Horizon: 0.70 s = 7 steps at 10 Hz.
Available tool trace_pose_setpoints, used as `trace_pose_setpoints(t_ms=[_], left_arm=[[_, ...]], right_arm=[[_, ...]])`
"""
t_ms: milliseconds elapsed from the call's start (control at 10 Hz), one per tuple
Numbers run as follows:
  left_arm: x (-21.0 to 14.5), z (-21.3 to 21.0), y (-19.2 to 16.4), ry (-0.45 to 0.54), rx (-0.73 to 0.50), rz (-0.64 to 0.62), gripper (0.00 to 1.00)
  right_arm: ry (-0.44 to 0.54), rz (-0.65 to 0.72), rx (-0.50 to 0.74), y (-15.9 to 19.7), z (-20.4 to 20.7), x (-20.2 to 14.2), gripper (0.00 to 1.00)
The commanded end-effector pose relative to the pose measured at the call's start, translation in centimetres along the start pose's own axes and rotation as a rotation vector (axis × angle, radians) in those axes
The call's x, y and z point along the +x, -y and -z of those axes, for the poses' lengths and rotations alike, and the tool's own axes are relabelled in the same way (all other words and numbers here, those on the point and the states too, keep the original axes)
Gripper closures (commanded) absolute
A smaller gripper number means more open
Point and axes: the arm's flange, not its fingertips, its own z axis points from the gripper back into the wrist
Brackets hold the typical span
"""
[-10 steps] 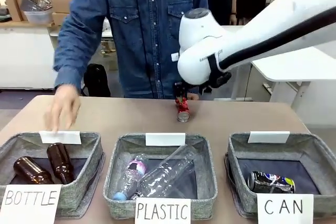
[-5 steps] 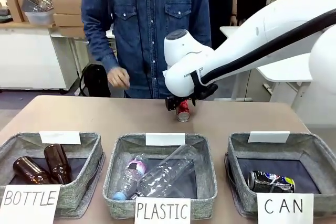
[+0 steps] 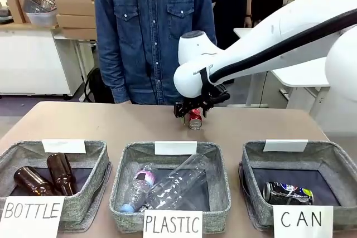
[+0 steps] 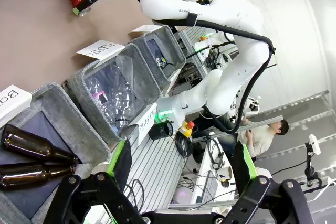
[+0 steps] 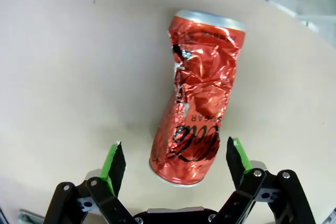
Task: Sort the can waste into the basket.
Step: Pick up the can waste from the table and place it in the right Fabric basket.
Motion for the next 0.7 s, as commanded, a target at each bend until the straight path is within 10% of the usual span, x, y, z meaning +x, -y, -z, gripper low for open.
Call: trace_pose_setpoints(t_ms=[0,300,400,500,600], left_arm=[[0.0,0.0,0.2,0.011,-0.016,0.022,0.01],[0.0,0.0,0.2,0.011,-0.016,0.022,0.01],[0.0,0.0,0.2,0.011,-0.016,0.022,0.01],[0.0,0.0,0.2,0.011,-0.016,0.022,0.01],[0.0,0.0,0.2,0.011,-0.016,0.022,0.01]], right_arm=[[-0.030,-0.007,0.067,0.5,0.0,0.4,0.00],[-0.034,0.061,0.047,1.3,1.1,1.0,0.00],[-0.023,0.070,0.042,1.6,1.1,1.1,0.55],[-0.013,0.073,-0.001,1.5,1.3,1.1,0.55],[-0.019,0.069,-0.017,1.4,1.4,1.2,1.00]])
